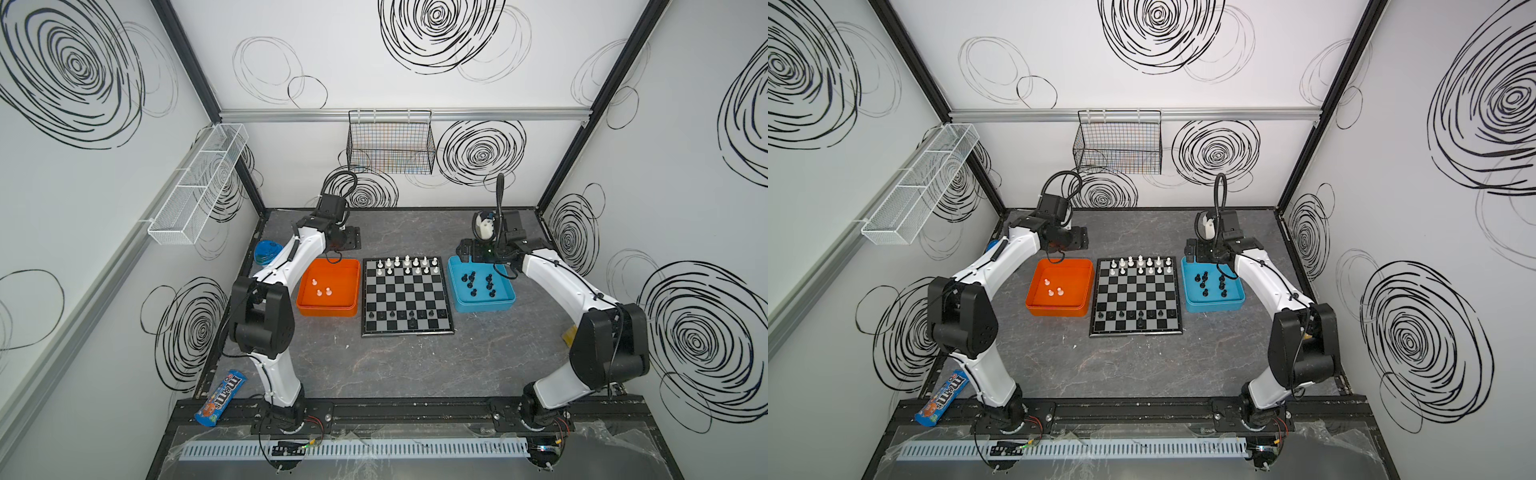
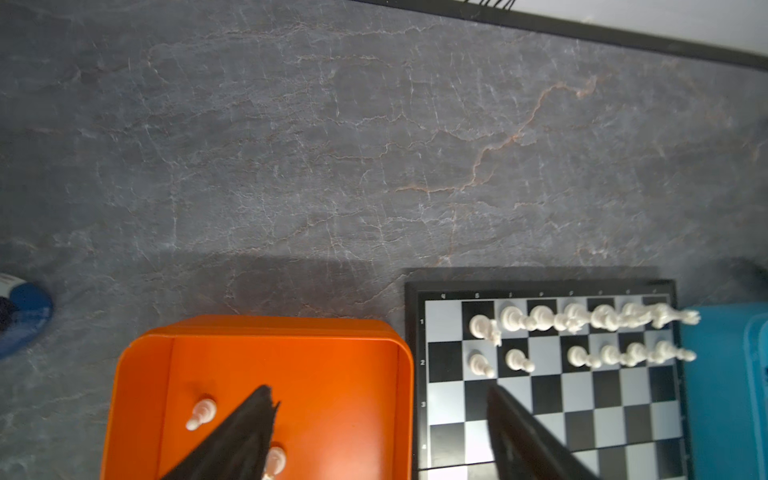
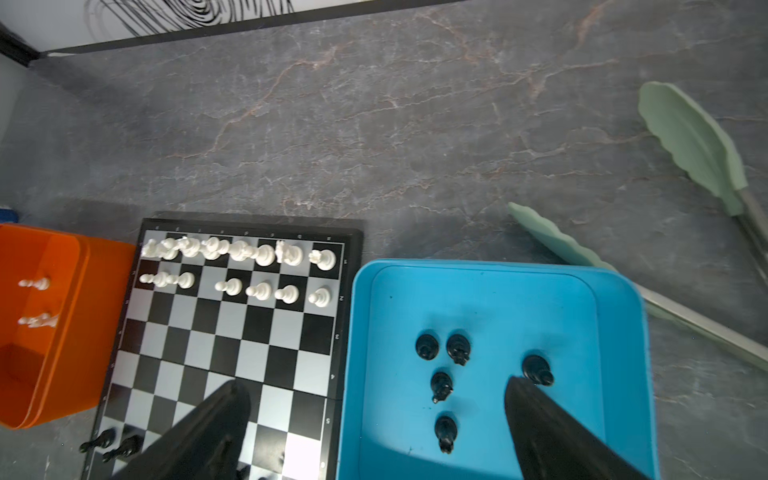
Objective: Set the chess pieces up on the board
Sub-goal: 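Open the left gripper and raise it back over the orange tray, then lower the right gripper into the blue tray toward a black piece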
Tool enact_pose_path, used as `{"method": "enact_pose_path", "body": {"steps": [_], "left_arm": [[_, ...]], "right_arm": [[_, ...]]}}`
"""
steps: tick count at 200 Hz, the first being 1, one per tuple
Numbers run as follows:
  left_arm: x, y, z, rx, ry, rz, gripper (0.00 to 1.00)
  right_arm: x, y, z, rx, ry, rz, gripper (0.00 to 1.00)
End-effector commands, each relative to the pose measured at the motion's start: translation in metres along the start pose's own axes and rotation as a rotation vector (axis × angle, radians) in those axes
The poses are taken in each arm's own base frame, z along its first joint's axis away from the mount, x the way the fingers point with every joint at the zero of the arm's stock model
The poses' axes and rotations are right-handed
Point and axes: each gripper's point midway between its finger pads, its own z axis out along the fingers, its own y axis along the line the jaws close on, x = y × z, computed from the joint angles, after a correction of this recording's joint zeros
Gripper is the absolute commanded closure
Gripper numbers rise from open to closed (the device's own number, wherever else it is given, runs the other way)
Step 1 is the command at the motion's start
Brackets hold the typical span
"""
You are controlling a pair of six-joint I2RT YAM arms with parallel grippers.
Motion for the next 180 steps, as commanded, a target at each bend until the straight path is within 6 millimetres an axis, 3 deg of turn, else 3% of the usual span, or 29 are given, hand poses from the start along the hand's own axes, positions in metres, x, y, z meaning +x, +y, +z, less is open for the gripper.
{"method": "enact_pose_path", "body": {"steps": [1,27,62,96,128,180], "left_arm": [[-0.011,-0.005,-0.009,0.068,-0.054,0.024,0.03],[-0.003,0.005,-0.001,0.077,-0.038,0.0,0.03],[0.002,0.012,0.006,0.079,-0.016,-0.013,0.03],[0.002,0.012,0.008,0.087,-0.015,-0.017,0.03],[0.004,0.011,0.01,0.099,-0.006,-0.021,0.03],[0.005,0.011,0.011,0.102,-0.004,-0.024,0.03]], "right_arm": [[0.01,-0.037,0.001,0.122,0.068,0.047,0.0],[0.027,-0.066,0.006,0.176,0.134,0.099,0.0],[0.053,-0.088,0.018,0.234,0.205,0.101,0.03],[0.058,-0.084,0.03,0.191,0.214,0.1,0.14],[0.055,-0.073,0.04,0.17,0.212,0.074,0.3],[0.046,-0.066,0.059,0.161,0.209,0.064,0.42]]}}
